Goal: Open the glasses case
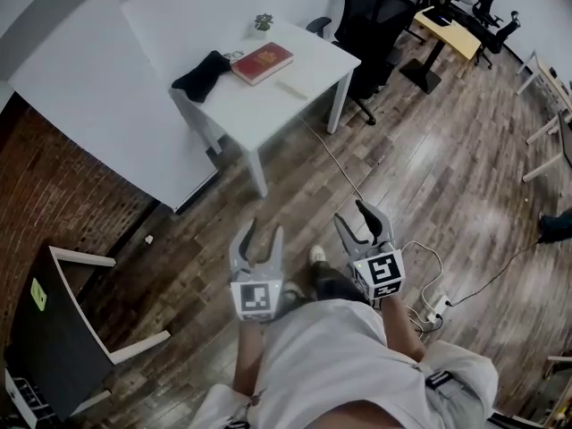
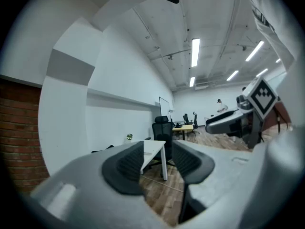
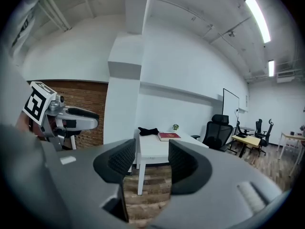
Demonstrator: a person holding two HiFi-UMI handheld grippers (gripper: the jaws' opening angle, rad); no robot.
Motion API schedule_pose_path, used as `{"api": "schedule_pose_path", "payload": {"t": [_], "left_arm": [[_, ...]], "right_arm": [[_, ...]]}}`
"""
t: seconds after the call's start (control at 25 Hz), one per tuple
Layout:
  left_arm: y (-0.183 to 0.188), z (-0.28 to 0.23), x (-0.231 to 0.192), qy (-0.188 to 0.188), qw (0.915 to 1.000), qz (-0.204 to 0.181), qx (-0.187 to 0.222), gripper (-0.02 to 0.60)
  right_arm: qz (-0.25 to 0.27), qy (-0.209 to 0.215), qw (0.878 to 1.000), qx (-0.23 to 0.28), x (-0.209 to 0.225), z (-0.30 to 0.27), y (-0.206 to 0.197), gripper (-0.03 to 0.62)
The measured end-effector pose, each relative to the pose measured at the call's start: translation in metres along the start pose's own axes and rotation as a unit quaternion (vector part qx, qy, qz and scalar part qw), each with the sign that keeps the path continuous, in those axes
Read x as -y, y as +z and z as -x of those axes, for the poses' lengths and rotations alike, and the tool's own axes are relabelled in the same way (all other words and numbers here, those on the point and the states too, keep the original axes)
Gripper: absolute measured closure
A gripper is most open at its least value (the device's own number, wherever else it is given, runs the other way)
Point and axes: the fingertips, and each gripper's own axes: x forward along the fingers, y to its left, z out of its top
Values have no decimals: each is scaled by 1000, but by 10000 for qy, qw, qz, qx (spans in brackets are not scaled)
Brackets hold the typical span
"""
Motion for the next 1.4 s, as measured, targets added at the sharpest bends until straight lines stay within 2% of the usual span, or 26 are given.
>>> {"api": "schedule_pose_path", "payload": {"t": [0.72, 1.4], "left_arm": [[3, -94, -32, -78, 10000, -33, -51, 402], [21, -176, -37, 161, 9995, -170, -203, 402]], "right_arm": [[-99, -29, 9999, 83, 56, -80, 11, 390], [-187, 256, 9994, 123, 126, -133, 18, 390]]}}
